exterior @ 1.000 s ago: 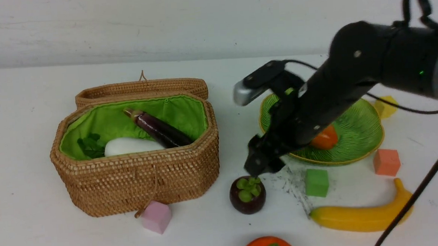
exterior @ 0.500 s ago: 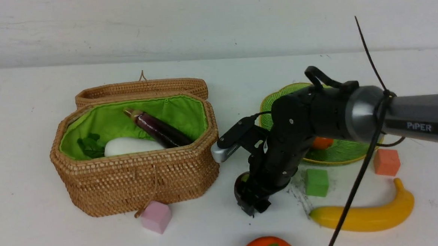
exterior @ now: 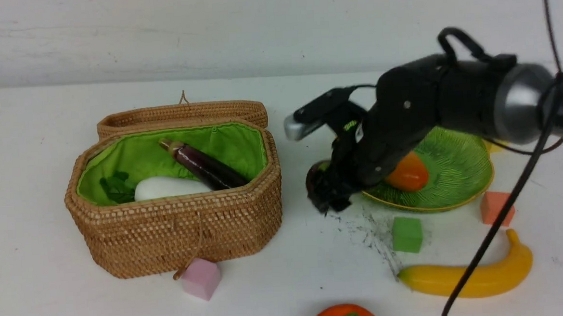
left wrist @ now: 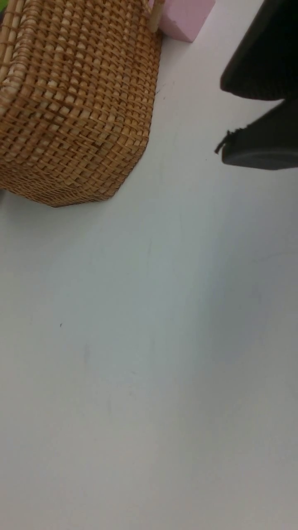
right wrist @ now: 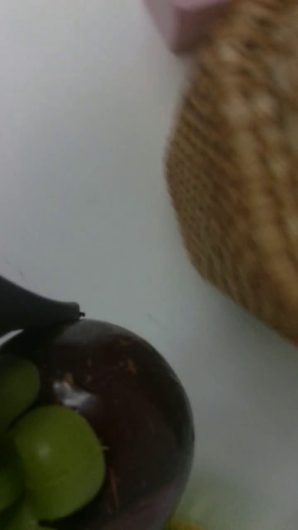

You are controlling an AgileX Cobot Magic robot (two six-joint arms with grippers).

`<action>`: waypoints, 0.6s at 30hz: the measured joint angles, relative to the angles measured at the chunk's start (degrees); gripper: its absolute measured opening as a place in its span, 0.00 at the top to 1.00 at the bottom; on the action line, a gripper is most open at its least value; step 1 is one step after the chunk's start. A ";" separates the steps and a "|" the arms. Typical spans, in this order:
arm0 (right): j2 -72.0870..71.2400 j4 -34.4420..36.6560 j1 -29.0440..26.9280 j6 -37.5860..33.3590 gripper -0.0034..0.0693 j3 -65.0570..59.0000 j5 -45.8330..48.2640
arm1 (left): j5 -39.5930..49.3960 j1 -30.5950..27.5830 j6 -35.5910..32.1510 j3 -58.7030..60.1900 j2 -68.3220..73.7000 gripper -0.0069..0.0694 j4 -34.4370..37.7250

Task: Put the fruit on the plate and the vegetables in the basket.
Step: Use the right arm to grab a mangosteen and put it into the right plate

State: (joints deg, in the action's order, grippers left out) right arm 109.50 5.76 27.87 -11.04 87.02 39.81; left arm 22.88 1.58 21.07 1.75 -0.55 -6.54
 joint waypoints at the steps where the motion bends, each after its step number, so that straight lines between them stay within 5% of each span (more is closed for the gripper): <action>1: 0.06 -0.29 -1.53 1.03 0.17 0.58 -1.32 | 0.00 0.00 0.00 0.00 0.00 0.68 0.00; 8: 4.15 -2.22 -7.91 5.40 0.17 1.29 -9.27 | 0.00 0.00 0.00 0.00 0.00 0.68 0.00; 18: 6.73 -2.59 -8.62 7.95 0.13 1.40 -10.10 | 0.00 0.00 0.00 0.00 0.00 0.67 0.00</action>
State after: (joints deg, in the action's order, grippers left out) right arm 116.22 3.17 19.25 -3.09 88.42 29.71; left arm 22.88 1.58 21.07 1.75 -0.55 -6.54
